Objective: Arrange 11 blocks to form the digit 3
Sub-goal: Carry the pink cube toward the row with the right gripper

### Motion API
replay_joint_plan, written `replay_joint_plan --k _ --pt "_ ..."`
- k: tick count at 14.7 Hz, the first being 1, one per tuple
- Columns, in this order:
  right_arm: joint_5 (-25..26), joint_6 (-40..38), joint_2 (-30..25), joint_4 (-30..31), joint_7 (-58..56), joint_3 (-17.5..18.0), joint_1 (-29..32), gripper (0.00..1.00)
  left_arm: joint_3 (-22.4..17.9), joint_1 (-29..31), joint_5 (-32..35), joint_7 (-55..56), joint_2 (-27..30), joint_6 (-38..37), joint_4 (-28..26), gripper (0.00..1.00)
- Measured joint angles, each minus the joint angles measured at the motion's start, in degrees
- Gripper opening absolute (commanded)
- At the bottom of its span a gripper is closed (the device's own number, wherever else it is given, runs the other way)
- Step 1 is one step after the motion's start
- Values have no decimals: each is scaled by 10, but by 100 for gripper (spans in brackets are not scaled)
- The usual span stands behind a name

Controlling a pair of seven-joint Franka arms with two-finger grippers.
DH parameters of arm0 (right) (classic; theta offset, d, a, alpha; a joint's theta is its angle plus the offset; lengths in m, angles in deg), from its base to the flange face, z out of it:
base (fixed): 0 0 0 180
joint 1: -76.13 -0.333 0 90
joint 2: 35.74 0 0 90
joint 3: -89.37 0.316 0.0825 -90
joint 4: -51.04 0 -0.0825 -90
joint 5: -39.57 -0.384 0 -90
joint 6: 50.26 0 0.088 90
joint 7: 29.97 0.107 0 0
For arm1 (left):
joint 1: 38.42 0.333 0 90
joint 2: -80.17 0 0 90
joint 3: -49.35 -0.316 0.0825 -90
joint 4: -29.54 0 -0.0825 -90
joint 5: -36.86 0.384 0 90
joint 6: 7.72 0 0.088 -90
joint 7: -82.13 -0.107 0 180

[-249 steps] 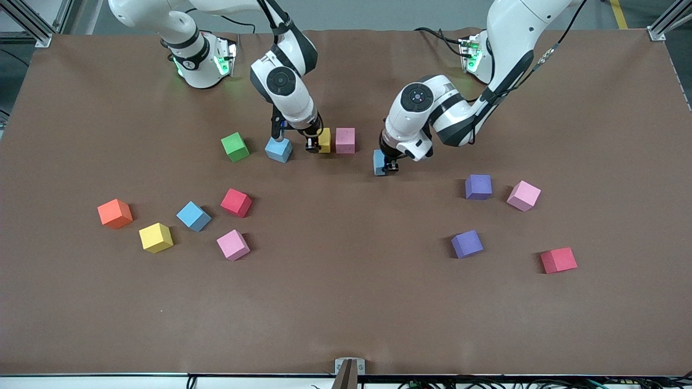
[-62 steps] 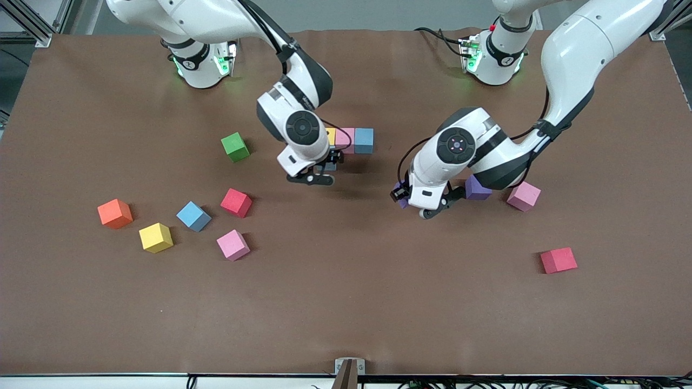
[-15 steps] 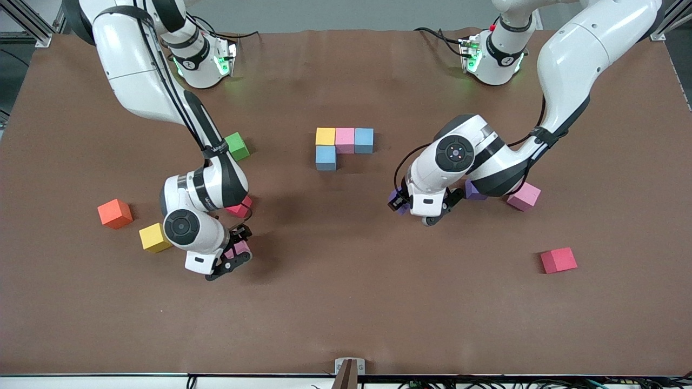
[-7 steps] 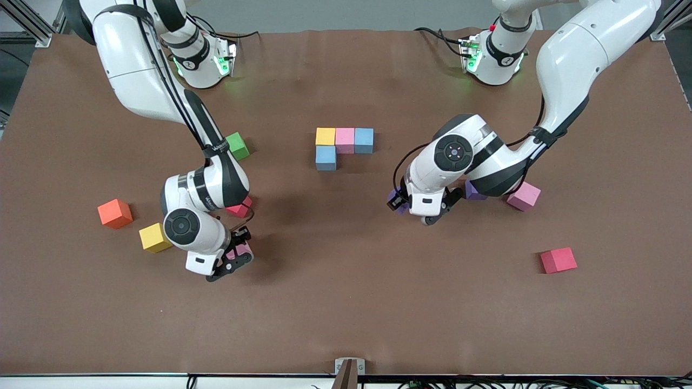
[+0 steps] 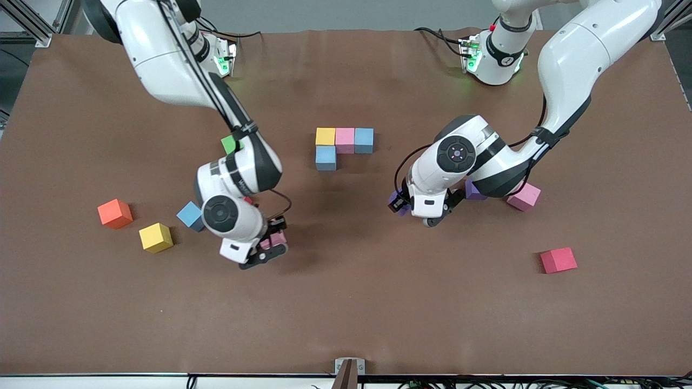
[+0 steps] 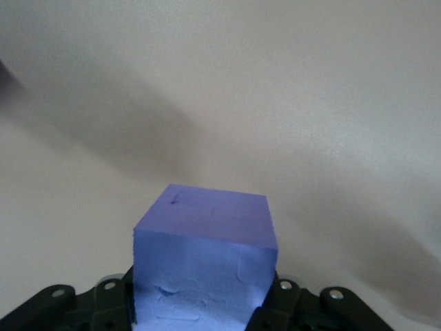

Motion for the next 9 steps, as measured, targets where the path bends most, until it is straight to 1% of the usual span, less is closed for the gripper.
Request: replay_joint_plan --k 3,5,9 --pt "-15 -16 0 -4 76 0 -42 44 0 -1 0 0 0 0 0 25" --pt "-16 -34 -1 -5 129 1 -71 44 0 -1 0 0 0 0 0 26" --pt "-17 -44 -1 0 217 1 -115 44 -5 -2 0 -25 0 -1 -1 26"
